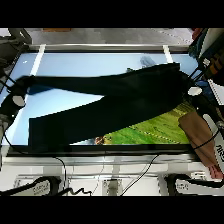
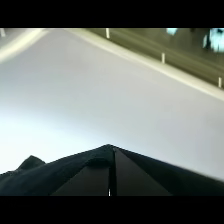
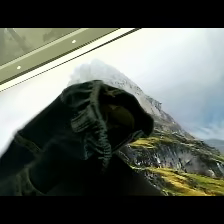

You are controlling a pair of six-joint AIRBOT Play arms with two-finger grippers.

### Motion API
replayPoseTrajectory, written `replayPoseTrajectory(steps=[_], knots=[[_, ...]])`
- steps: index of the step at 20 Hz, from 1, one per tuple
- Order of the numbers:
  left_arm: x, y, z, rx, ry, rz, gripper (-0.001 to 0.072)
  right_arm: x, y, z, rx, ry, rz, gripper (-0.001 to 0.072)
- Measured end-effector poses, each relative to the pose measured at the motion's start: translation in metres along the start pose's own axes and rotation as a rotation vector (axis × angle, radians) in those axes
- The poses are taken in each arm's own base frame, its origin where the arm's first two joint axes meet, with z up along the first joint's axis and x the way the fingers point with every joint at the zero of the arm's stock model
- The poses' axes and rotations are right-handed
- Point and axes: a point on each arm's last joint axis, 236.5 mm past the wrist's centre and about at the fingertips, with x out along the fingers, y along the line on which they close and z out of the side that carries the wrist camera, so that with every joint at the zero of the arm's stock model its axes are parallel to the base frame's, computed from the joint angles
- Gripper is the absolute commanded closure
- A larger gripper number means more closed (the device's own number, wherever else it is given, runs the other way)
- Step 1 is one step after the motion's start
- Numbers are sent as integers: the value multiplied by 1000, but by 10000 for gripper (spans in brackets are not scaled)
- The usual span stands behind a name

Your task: Fold the clothes and pants, and hang the long-sleeved shirts on hangers.

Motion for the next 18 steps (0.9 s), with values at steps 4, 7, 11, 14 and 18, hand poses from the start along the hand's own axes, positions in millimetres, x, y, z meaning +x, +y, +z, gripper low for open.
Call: replayPoseTrajectory(steps=[4, 7, 11, 14, 18], knots=[[0, -2, -81, 17, 306, -18, 2, -1, -3, 3, -18, -4, -3, 256], [-11, -3, -90, 20, 372, -26, 4, -6, -22, 9, -11, 12, -15, 259], [-33, 9, -67, 2, 362, -11, 126, -19, -72, -12, 105, 178, -14, 322], [-56, 34, -55, 6, 385, 33, 123, -45, -117, -47, 175, 379, -59, 267], [-91, 71, -68, -12, 512, 102, 121, -77, -157, -99, 254, 620, -130, 207]])
